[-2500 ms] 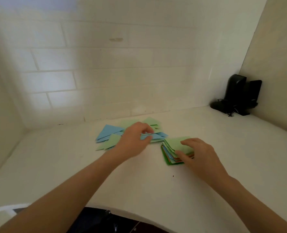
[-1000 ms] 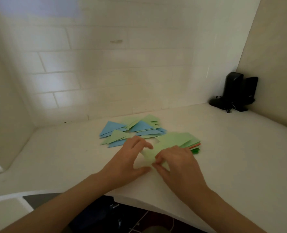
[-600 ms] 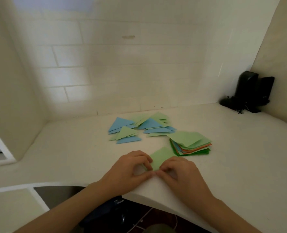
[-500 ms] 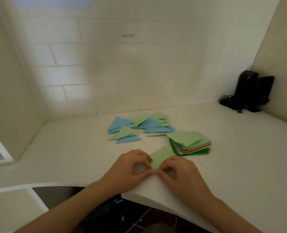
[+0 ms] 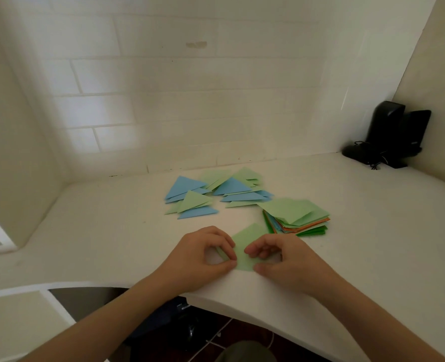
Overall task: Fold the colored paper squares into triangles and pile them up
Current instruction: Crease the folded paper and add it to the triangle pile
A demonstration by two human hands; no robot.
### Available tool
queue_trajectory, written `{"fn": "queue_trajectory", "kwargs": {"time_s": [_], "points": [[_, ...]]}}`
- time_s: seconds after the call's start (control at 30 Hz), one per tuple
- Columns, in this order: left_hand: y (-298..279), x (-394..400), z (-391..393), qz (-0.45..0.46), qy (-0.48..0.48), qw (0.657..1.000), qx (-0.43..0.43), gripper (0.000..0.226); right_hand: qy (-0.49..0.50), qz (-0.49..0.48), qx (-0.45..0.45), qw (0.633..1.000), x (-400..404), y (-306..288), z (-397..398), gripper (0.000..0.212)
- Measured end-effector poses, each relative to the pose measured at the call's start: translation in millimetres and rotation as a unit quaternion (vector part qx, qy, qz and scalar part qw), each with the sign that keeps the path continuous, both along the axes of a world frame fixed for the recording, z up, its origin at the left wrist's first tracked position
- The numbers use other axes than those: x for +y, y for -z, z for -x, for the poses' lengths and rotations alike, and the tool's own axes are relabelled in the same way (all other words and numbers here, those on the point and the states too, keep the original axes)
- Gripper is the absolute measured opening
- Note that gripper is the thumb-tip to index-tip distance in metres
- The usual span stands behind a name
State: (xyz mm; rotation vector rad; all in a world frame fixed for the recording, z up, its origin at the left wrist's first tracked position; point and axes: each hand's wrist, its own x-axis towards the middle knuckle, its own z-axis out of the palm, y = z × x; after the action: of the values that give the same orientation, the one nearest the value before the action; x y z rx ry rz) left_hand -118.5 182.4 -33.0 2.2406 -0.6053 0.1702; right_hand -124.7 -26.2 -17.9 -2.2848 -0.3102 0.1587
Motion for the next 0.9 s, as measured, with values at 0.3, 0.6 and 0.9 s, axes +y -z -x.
{"fn": "queue_trajectory", "kwargs": {"time_s": [0.3, 0.6, 0.9], "points": [[-10.9, 14.8, 7.3, -0.027, 0.086, 0.996, 0.028, 0.040, -0.030, 0.109, -0.084, 0.990, 16.3, 4.4, 7.3, 0.007], [-1.6, 8.9, 16.1, -0.142, 0.051, 0.975, -0.161, 0.015, -0.117, 0.077, -0.138, 0.980, -5.2, -2.0, 2.4, 0.006], [4.3, -0.5, 14.8, -0.083, -0.080, 0.990, -0.078, 0.042, -0.056, 0.063, -0.193, 0.978, -10.9, 12.6, 13.8, 0.043]]}}
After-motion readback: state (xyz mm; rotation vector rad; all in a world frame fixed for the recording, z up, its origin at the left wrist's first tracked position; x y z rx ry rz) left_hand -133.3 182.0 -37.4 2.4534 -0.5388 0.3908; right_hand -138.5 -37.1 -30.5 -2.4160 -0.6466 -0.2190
